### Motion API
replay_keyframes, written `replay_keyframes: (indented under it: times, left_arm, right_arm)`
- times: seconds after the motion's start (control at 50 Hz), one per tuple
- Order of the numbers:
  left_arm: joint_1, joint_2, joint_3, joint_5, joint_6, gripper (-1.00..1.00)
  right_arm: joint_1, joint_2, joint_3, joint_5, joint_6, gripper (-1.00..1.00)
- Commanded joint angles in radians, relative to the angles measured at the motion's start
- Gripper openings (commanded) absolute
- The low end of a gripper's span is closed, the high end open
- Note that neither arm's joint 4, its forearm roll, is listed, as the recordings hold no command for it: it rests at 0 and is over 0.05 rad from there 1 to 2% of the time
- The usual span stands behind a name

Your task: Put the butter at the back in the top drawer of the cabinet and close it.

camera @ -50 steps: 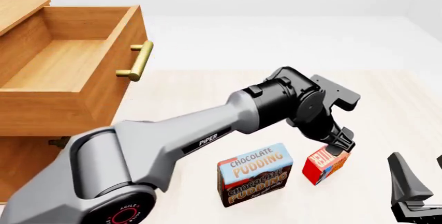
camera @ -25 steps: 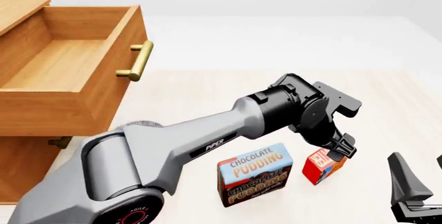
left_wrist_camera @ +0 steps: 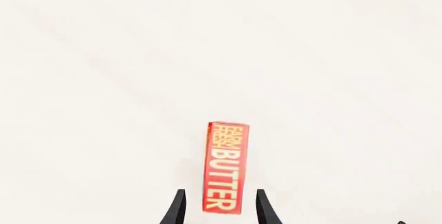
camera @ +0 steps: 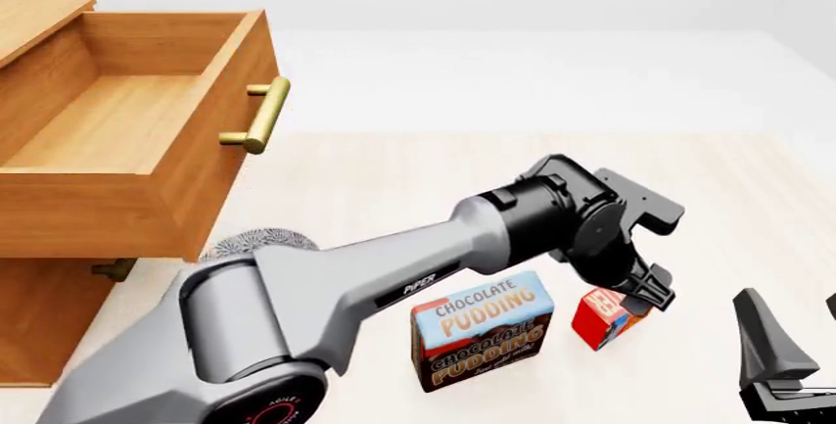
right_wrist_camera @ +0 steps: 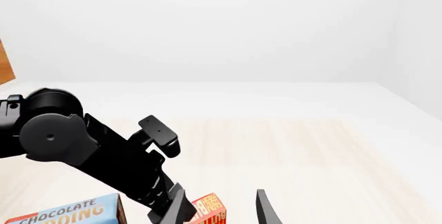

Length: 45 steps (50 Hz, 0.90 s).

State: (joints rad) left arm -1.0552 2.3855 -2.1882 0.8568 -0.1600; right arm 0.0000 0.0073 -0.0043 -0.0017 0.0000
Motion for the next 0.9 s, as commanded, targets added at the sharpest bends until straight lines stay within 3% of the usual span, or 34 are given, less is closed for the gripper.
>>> replay_keyframes:
  times: [0.02, 0.9]
  left_arm:
    - [-0.003, 0.027, -0.019, 0.002, -0.008, 1.00]
    - [-0.014, 0.100, -0.077, 0.011, -0.030, 1.00]
  right_arm:
    - [0.000, 0.000, 0.000, 0.000, 0.000, 1.00]
    - [0.000, 0.000, 0.000, 0.000, 0.000, 1.00]
